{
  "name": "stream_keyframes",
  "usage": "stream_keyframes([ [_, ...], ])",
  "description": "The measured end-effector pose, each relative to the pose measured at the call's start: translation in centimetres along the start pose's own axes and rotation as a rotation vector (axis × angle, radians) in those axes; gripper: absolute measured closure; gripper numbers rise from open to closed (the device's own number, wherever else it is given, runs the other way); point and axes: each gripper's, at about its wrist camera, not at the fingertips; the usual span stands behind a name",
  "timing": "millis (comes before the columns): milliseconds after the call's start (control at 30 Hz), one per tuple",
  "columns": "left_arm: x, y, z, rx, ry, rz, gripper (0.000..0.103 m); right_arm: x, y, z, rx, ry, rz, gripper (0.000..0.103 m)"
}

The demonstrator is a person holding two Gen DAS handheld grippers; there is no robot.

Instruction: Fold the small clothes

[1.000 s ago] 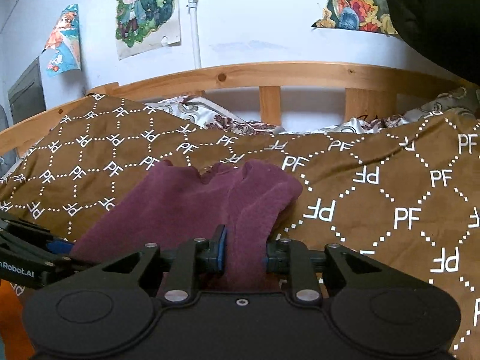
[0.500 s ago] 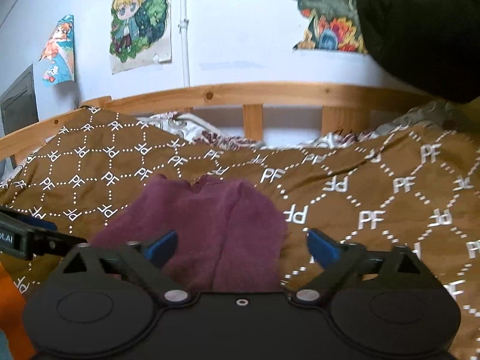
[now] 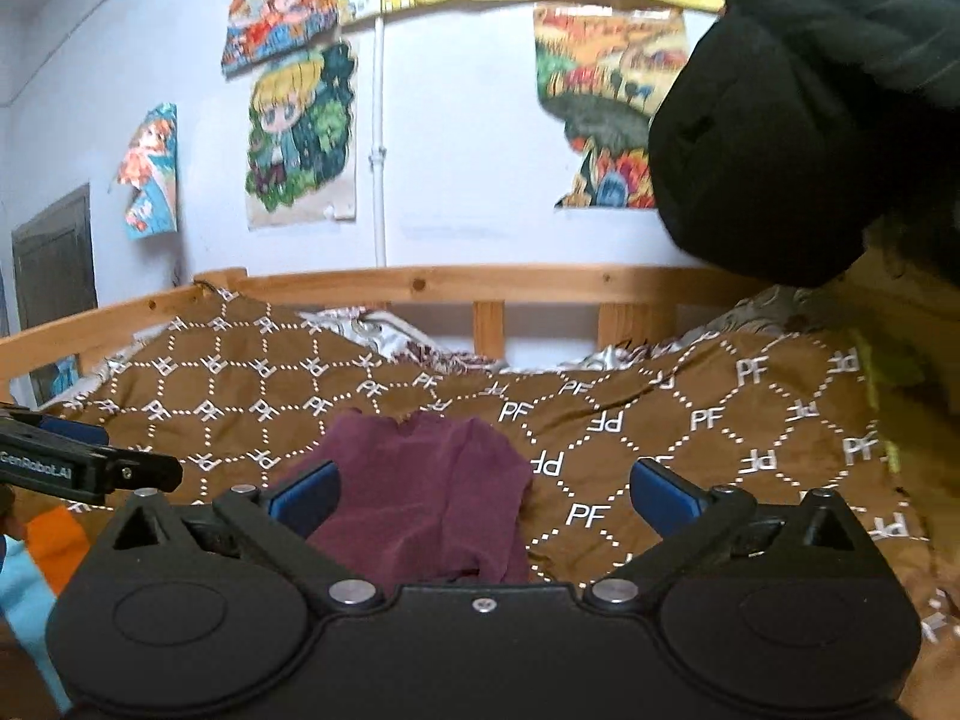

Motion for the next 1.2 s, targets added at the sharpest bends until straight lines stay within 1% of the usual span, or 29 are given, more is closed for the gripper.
stream_keyframes([
  [167, -3.7, 1.4, -0.4, -0.020, -0.014, -0.036, 0.000, -4.0, 0.4, 0.3, 0.029, 0.014, -0.022, 0.001],
  [267, -5.4, 2.2, -0.7, -0.005, -0.022, -0.048, 0.000, -6.1, 0.7, 0.6, 0.045, 0.022, -0.039, 0.001],
  [367, -6.2, 3.1, -1.0, 0.019, -0.036, -0.039, 0.000, -7.6, 1.1, 1.0, 0.050, 0.033, -0.045, 0.001],
  [500, -6.6, 4.5, -1.0, 0.038, -0.033, -0.015, 0.000, -9.3, 2.0, 1.1, 0.045, 0.044, -0.054, 0.001],
  [600, -6.6, 5.3, -0.7, 0.022, -0.027, 0.024, 0.000, -9.4, 2.7, 1.1, 0.027, 0.048, -0.031, 0.001],
  [700, -6.4, 6.0, -0.4, 0.009, -0.031, 0.043, 0.000, -9.4, 3.2, 0.9, 0.041, 0.048, -0.012, 0.001],
  [900, -6.0, 6.8, -0.4, 0.029, -0.056, 0.053, 0.000, -9.1, 4.3, 1.0, 0.033, 0.039, 0.032, 0.001],
  [1200, -5.4, 7.0, -0.2, 0.014, -0.060, 0.065, 0.000, -8.5, 4.9, 1.1, 0.031, 0.037, 0.058, 0.001],
])
Point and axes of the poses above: each gripper's, at about its wrist camera, not at the fingertips, and x roughly the way its jaws point, z to its left, y to its underside, and after that the axes turned 3 degrees about y, right-handed
